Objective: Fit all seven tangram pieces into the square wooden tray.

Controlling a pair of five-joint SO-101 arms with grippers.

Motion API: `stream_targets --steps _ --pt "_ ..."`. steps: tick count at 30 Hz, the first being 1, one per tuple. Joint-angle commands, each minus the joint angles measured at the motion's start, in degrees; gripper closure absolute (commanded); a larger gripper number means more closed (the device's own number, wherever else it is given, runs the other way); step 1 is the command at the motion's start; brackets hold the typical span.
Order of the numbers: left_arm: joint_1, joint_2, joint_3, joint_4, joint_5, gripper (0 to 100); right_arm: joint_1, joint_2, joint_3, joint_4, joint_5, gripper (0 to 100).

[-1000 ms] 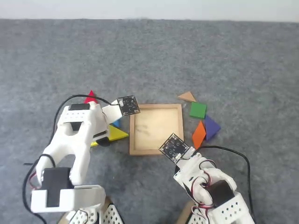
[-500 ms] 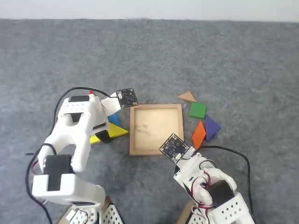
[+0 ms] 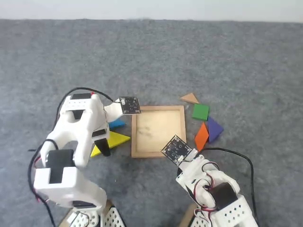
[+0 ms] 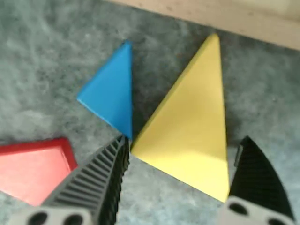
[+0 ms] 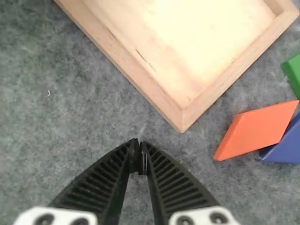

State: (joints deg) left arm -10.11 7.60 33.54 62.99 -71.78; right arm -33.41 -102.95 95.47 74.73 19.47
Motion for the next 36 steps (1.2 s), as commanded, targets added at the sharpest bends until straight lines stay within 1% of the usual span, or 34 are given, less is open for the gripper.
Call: stream_targets --steps 1,14,19,21,31,36 --pt "-0.26 -0.09 -2.95 1.23 1.41 65 -0.13 -0.84 0.97 0.31 0.09 99.0" --pt "-0.26 -0.09 -2.77 1.23 1.76 66 -0.13 -0.84 0.97 0.31 0.09 99.0" --pt "-0.26 -0.09 -2.77 1.23 1.76 74 -0.13 -0.84 0.97 0.31 0.09 99.0" --pt "-0.26 -0.09 -2.77 1.23 1.76 76 -0.13 -0.84 0.97 0.31 0.09 99.0" --pt "-0.18 -0.53 -1.80 1.23 1.76 77 -0.13 -0.84 0.97 0.31 0.09 99.0" --pt "0.09 -6.95 3.91 0.26 1.67 77 -0.13 -0.84 0.97 0.31 0.09 99.0"
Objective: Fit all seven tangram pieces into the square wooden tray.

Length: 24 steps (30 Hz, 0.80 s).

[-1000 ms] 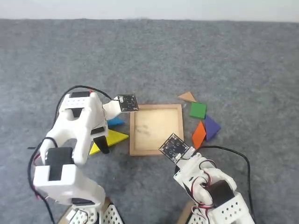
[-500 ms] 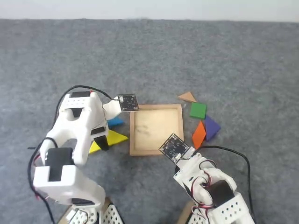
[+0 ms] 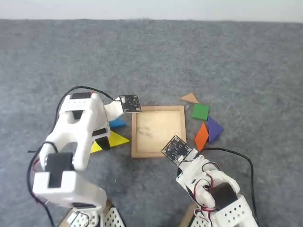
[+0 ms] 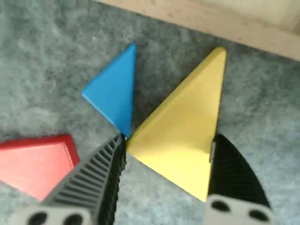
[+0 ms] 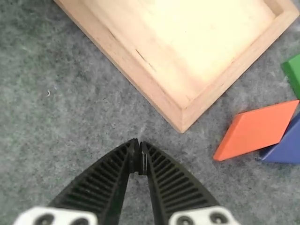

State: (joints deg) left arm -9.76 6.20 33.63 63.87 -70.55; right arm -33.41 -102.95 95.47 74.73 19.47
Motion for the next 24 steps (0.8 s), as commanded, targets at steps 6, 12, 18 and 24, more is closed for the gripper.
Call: stream_targets --steps 6,12,18,24 --pt "-0.18 -18.64 17.01 -7.91 0.62 83 -0.13 -0.84 0.97 0.31 0.09 99.0" --pt "-0.18 -25.49 22.73 -8.53 2.73 90 -0.13 -0.84 0.97 0.31 0.09 99.0" --pt "-0.18 -25.49 22.64 -6.42 2.64 90 -0.13 -0.84 0.97 0.31 0.09 99.0" --pt "-0.18 -25.93 22.29 -4.48 2.90 90 -0.13 -0.84 0.97 0.31 0.09 99.0"
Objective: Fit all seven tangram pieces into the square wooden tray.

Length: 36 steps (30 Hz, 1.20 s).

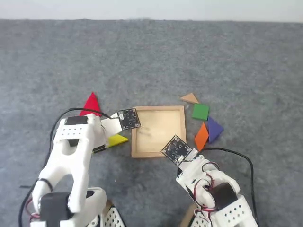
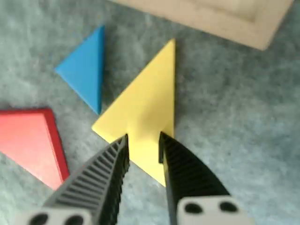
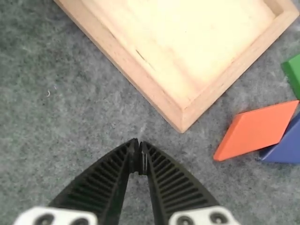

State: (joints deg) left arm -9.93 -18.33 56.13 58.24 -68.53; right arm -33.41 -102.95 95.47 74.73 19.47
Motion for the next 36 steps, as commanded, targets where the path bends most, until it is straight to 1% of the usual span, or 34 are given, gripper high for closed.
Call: stream_targets --steps 1,7,10,12,17,19,21,24,26,28,30,31,34,36 --pt "0.00 -1.41 -0.31 1.14 0.88 90 -0.13 -0.84 0.97 0.31 0.09 99.0" --pt "-0.53 -0.88 -6.99 1.32 1.05 89 -0.13 -0.84 0.97 0.31 0.09 99.0" --pt "-0.53 -0.88 -8.57 1.49 1.14 82 -0.13 -0.84 0.97 0.31 0.09 99.0" --pt "-0.53 -0.79 -8.57 1.32 2.81 77 -0.13 -0.84 0.97 0.31 0.09 99.0" --pt "-0.88 -0.79 -8.48 2.90 3.52 74 -0.13 -0.84 0.97 0.31 0.09 99.0" --pt "-1.32 -0.79 -8.75 4.13 1.93 71 -0.13 -0.84 0.97 0.31 0.09 99.0" --pt "-2.81 -0.79 -8.84 3.69 0.18 68 -0.13 -0.84 0.97 0.31 0.09 99.0" --pt "-4.13 -0.26 -8.48 1.58 -1.58 68 -0.13 -0.84 0.97 0.31 0.09 99.0" --pt "-4.22 2.90 -9.01 0.09 -1.76 68 -0.13 -0.84 0.97 0.31 0.09 99.0" --pt "-3.34 8.88 -10.95 -1.67 -1.58 68 -0.13 -0.84 0.97 0.31 0.09 99.0" --pt "-2.46 15.47 -14.37 -1.67 -1.41 68 -0.13 -0.84 0.97 0.31 0.09 99.0" --pt "-2.02 18.37 -16.40 -0.53 -1.41 68 -0.13 -0.84 0.97 0.31 0.09 99.0" --pt "-1.58 22.59 -23.25 6.24 -1.58 68 -0.13 -0.84 0.97 0.31 0.09 99.0" --pt "-0.53 24.18 -24.22 6.86 -1.49 68 -0.13 -0.84 0.97 0.31 0.09 99.0"
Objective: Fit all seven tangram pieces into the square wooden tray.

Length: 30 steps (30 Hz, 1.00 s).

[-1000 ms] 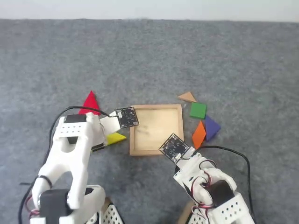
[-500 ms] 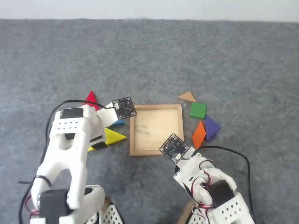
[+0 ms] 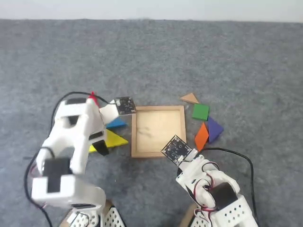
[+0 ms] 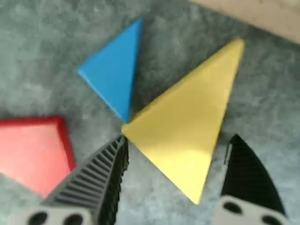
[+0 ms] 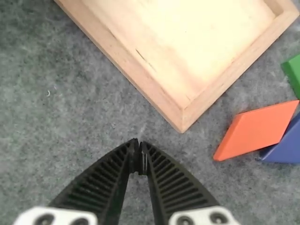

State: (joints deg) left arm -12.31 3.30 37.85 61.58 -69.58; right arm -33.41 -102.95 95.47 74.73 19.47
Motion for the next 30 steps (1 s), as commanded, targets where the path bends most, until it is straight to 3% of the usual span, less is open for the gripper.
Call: stream_targets --steps 1,15,21,30 --pt "2.29 2.90 -6.11 3.69 -0.44 68 -0.13 -0.84 0.97 0.31 0.09 99.0" --pt "3.60 4.31 -10.24 3.78 -0.97 67 -0.13 -0.84 0.97 0.31 0.09 99.0" --pt "3.60 5.89 -10.15 3.96 -5.71 63 -0.13 -0.84 0.97 0.31 0.09 99.0" --pt "3.60 6.95 -11.82 9.05 -6.15 66 -0.13 -0.84 0.97 0.31 0.09 99.0"
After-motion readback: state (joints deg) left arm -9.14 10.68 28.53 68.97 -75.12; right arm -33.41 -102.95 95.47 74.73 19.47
